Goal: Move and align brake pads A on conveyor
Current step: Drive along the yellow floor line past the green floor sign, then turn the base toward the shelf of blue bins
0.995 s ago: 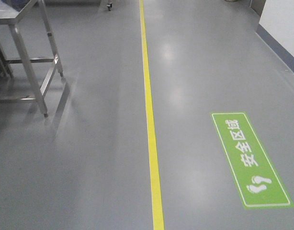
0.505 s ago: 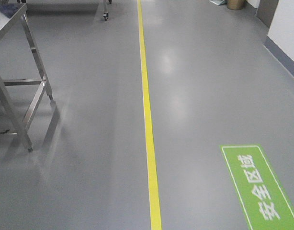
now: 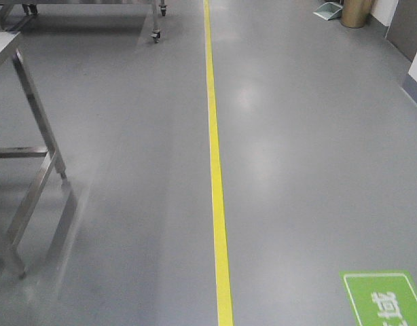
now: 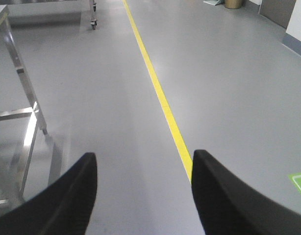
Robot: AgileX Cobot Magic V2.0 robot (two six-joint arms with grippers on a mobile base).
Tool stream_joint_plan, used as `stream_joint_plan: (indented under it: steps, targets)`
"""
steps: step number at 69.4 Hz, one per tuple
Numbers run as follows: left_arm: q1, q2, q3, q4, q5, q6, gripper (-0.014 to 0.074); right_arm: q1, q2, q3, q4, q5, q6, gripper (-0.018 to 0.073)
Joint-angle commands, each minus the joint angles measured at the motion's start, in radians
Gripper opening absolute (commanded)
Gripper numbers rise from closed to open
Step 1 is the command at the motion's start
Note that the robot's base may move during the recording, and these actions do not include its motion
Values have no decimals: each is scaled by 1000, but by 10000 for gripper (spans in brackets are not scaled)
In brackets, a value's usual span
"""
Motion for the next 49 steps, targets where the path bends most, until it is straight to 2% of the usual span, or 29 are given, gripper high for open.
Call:
stream_joint_plan:
  steps: [1, 49]
  targets:
    - [-1, 13, -27, -12, -76, -4, 396, -2, 9, -28, -5, -74, -7, 473]
    - [-1, 13, -27, -12, -76, -4, 396, -2, 9, -28, -5, -74, -7, 473]
